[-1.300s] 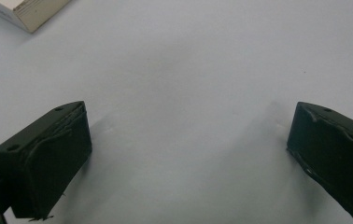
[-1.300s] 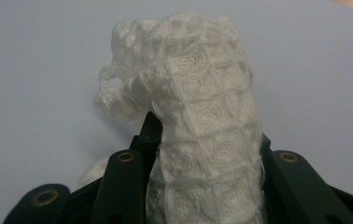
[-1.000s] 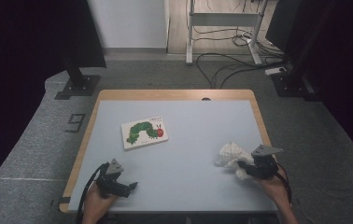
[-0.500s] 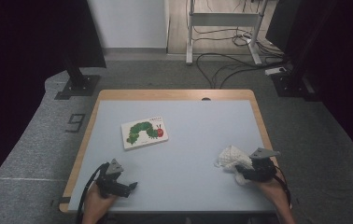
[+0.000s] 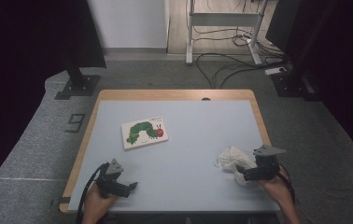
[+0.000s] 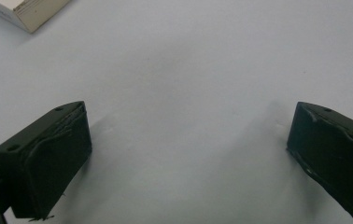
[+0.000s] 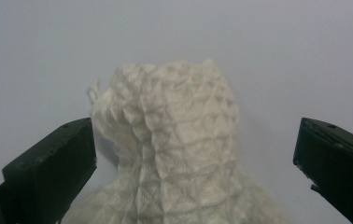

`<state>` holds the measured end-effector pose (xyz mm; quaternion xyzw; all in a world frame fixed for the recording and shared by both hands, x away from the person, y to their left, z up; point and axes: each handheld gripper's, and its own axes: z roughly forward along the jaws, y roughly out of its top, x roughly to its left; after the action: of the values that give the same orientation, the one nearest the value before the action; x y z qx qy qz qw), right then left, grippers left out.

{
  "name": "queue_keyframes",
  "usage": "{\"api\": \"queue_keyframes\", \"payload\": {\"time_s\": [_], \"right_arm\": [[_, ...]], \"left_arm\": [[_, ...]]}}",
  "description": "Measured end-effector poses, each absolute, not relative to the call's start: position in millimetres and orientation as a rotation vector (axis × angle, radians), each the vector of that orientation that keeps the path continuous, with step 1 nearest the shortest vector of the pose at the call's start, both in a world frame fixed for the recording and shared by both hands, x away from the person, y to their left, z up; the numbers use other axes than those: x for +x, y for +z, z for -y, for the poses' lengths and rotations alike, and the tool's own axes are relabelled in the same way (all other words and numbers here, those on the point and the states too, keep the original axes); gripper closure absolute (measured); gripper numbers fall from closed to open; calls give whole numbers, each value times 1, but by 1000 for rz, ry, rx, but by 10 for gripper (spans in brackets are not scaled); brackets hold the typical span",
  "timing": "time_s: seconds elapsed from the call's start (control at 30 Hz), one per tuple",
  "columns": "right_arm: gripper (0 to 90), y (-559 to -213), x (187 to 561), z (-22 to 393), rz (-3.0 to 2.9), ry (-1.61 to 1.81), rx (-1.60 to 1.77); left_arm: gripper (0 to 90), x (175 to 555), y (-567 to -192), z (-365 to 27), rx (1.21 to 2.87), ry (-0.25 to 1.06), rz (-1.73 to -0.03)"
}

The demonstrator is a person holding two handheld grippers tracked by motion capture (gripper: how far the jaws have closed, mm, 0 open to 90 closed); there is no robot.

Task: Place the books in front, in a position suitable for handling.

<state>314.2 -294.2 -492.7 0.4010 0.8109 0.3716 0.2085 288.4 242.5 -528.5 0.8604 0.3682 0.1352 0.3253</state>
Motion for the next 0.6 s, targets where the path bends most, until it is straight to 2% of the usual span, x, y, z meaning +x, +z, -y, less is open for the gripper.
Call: {"api": "queue_keyframes", "payload": {"time_s": [0.6], "right_arm": [[0,-472,318,276,-2264,1096,1077]], "left_arm": [[0,289,-528,-243,2258,354,-964]]}}
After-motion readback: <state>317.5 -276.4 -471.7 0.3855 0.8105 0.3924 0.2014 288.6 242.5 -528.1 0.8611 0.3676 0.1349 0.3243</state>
